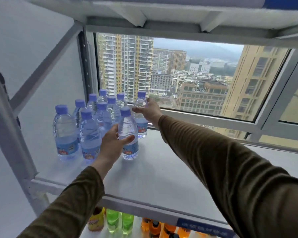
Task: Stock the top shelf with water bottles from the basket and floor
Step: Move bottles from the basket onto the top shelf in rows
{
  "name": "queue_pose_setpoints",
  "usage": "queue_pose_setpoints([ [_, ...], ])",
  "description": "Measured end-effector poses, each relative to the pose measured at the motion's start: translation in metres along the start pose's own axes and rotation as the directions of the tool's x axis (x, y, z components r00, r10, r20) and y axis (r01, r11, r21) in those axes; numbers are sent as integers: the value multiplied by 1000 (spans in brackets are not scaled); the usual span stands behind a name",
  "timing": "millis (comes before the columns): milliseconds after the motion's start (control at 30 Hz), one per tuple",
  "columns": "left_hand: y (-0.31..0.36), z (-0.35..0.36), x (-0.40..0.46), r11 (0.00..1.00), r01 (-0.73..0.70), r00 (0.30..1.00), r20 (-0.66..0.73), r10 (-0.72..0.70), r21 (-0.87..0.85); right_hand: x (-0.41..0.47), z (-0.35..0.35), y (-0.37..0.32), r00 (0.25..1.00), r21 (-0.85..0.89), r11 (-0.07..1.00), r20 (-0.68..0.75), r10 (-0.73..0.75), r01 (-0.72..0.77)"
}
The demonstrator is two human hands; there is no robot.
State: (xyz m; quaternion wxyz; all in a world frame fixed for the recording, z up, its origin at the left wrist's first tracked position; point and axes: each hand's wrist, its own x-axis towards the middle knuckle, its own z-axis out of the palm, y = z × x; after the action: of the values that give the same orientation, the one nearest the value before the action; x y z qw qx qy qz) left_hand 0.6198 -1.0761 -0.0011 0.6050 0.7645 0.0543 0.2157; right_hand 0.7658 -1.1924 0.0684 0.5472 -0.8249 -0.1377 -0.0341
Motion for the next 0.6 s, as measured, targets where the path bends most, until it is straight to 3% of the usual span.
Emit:
queue_pose_setpoints([
  [167,-9,13,27,999,15,999,-50,-14,33,32,18,17,998,-5,1000,62,24,-24],
  [467,-14,27,51,994,0,998,-69,8,106,58,23,35,994,-140,987,94,-64,77],
  [600,-18,26,58,995,2,997,-81,5,96,62,23,41,993,-105,991,102,-67,77],
])
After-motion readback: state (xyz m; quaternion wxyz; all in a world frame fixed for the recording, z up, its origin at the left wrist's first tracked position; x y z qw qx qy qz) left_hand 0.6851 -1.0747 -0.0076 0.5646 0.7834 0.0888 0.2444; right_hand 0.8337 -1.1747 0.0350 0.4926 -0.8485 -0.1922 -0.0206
